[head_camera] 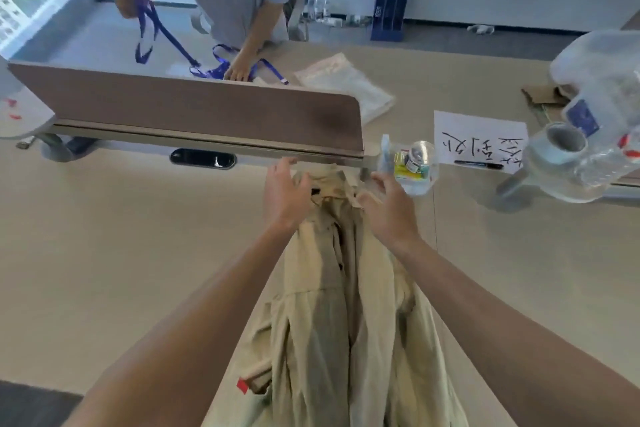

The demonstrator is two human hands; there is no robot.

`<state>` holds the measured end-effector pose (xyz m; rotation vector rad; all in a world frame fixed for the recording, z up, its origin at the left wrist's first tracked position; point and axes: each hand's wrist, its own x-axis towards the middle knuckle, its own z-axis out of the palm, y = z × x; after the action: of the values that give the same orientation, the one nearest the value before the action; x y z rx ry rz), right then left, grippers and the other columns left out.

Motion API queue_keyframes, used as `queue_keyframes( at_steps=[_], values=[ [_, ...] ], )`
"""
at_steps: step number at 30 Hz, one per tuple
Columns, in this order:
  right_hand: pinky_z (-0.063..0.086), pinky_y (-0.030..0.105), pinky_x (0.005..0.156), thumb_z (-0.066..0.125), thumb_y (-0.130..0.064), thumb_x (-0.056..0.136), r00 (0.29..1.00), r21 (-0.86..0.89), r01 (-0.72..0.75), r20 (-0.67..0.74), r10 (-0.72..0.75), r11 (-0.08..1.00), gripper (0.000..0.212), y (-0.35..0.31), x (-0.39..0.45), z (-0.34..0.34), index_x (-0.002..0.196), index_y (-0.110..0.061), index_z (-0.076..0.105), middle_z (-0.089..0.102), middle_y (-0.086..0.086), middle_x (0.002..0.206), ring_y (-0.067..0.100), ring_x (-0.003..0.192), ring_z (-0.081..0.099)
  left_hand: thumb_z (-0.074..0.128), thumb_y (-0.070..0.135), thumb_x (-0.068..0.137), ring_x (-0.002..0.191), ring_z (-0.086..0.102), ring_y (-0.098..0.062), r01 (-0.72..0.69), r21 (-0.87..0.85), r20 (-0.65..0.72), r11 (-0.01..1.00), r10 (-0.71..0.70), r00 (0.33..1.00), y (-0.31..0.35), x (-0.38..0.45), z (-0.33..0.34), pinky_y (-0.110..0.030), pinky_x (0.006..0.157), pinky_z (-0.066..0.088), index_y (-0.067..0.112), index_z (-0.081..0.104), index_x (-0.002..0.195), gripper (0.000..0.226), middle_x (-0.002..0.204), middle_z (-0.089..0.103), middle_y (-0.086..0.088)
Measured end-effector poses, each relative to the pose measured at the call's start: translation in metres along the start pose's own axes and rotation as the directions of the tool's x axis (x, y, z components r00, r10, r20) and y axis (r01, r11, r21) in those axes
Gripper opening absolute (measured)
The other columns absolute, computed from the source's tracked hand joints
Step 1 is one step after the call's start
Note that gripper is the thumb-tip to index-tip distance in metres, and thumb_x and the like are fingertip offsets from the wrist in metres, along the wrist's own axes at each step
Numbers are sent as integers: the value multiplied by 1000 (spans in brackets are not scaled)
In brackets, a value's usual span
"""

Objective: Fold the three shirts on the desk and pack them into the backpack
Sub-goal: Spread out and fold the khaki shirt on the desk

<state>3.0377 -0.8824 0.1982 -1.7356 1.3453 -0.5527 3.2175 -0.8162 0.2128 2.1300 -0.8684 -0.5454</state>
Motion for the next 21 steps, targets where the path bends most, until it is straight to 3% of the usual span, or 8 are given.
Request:
queue_keyframes(
  at_steps=[6,8,10,12,15,17,21],
  values=[
    [44,34,102,63,-25,100,996,-250,-61,49,75,966,42,63,-13,29,141,-18,58,62,3,139,26,128,57,56,26,102,130,48,-20,21,56,177,998,-30,984,-61,-29,45,-22,97,34,15,54,139,38,139,52,-3],
    [43,39,108,57,-27,102,993,-366,8,115,37,931,43,90,-21,38,144,-17,55,56,6,145,28,133,52,55,31,102,129,49,-22,42,92,203,995,-60,977,-79,-47,63,-29,98,40,17,56,135,36,136,54,-3],
    [35,40,119,51,-28,105,980,-477,102,198,-6,873,49,122,-27,49,153,-15,47,45,7,159,27,146,42,50,32,104,137,45,-26,15,152,208,988,-47,977,-98,-63,83,-37,109,41,15,53,140,40,143,51,-6],
    [19,39,128,44,-31,108,959,-555,198,281,-42,808,55,155,-31,62,160,-15,36,29,8,169,25,157,25,44,33,104,148,35,-31,-43,257,229,965,-18,973,-117,-77,104,-46,119,34,17,48,145,44,154,43,-10],
    [-3,35,129,36,-36,110,942,-600,261,330,-64,756,61,191,-31,81,166,-17,19,10,6,175,20,162,3,33,42,107,160,3,-28,-60,442,259,895,-63,964,-142,-92,137,-53,128,10,24,25,162,59,172,13,-9],
    [-6,36,129,33,-37,110,950,-621,263,299,-87,738,63,206,-31,91,167,-18,15,7,4,175,19,162,0,26,48,108,161,-6,-26,-72,502,242,862,-61,968,-160,-97,155,-54,129,1,25,13,166,63,174,3,-9],
    [4,45,131,34,-39,108,962,-639,268,225,-158,721,64,228,-32,101,167,-18,19,11,6,175,24,162,6,20,51,108,160,-10,-25,-99,587,194,803,-20,981,-189,-96,180,-58,128,2,27,6,166,65,174,-3,-8]
  ],
)
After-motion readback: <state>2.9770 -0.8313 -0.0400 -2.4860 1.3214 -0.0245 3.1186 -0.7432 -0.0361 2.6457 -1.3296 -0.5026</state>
